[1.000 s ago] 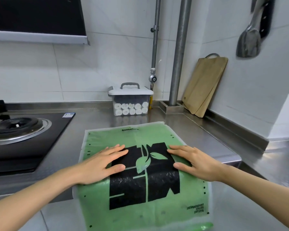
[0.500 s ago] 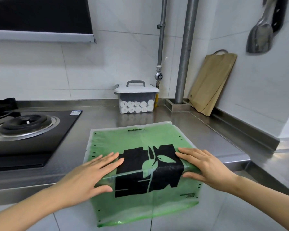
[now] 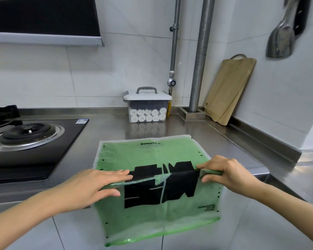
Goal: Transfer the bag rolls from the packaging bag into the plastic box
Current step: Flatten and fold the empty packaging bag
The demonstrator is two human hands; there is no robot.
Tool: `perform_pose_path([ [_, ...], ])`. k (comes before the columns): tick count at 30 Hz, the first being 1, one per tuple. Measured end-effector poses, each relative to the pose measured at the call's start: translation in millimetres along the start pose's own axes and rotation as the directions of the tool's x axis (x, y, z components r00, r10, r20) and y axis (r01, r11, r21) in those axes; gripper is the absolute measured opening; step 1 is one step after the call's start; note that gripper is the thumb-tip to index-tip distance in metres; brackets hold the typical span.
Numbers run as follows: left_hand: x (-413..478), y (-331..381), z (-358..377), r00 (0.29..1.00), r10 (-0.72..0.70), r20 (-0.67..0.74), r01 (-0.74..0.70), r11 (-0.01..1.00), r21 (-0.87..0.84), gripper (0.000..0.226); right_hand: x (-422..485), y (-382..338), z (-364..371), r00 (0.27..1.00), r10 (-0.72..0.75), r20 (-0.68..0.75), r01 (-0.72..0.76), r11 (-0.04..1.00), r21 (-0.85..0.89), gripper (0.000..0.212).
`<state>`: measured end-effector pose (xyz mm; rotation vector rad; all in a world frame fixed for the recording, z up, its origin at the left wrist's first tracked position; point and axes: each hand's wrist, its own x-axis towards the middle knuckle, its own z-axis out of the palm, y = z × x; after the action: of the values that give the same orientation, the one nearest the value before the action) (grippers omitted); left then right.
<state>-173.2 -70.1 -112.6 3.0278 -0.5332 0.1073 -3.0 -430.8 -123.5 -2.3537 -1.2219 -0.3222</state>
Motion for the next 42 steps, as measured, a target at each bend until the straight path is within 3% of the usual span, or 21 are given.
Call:
perform_pose_path([
  [3,8.1,-6.3,-13.3,0.998,-0.062,-0.011,0.060,0.991,-0.119,0.066,11.8,-0.7,-19.7,0.984,0.148,0.098,-0.153,0.987,0.049,0.083],
  [8,25.2,-14.5,-46.4,0.997,-0.077,0.003,0.076,0.978,-0.194,0.051,36.5,-9.7,-51.1,0.954,0.222,0.201,-0.239,0.969,0.065,0.050],
  [12,40.7,-26.4,-69.7,0.996,-0.089,-0.017,0.082,0.966,-0.243,0.049,57.7,-9.9,-69.3,0.953,0.232,0.194,-0.255,0.962,0.098,0.053],
  [14,48.2,-36.8,-81.7,0.992,-0.123,-0.029,0.112,0.966,-0.233,0.047,70.4,-6.7,-77.9,0.959,0.227,0.172,-0.247,0.963,0.107,0.031],
  [17,60.0,-55.9,-101.6,0.984,-0.158,-0.080,0.139,0.969,-0.204,0.046,93.6,1.5,-87.2,0.964,0.243,0.110,-0.254,0.962,0.102,0.008],
  [23,96.0,-82.3,-138.2,0.948,-0.236,-0.211,0.216,0.970,-0.116,0.041,141.0,14.6,-97.0,0.959,0.260,-0.113,-0.253,0.965,0.075,0.007],
  [27,117.8,-92.3,-159.4,0.885,-0.294,-0.362,0.311,0.950,-0.013,0.036,166.0,17.9,-104.7,0.902,0.266,-0.340,-0.264,0.963,0.052,0.014],
  [31,128.5,-89.5,-163.7,0.798,-0.231,-0.557,0.405,0.890,0.211,0.035,170.8,13.9,-107.1,0.814,0.201,-0.544,-0.264,0.964,-0.039,0.003],
  [33,130.7,-92.3,-153.6,0.750,-0.217,-0.625,0.429,0.878,0.210,0.031,164.9,14.0,-100.2,0.791,0.173,-0.587,-0.260,0.963,-0.067,0.003],
  [36,129.4,-100.9,-125.1,0.771,-0.221,-0.598,0.412,0.889,0.202,0.030,144.0,21.5,-76.5,0.848,0.066,-0.525,-0.159,0.978,-0.134,0.012],
  [39,122.7,-113.6,-83.5,0.846,-0.212,-0.489,0.367,0.897,0.246,0.033,114.5,36.4,-42.5,0.949,-0.086,-0.303,0.015,0.973,-0.231,0.022],
  [42,115.2,-118.2,-43.3,0.895,-0.075,-0.440,0.222,0.930,0.294,0.035,90.5,45.4,-16.8,0.993,-0.011,-0.117,-0.007,0.989,-0.145,0.031],
])
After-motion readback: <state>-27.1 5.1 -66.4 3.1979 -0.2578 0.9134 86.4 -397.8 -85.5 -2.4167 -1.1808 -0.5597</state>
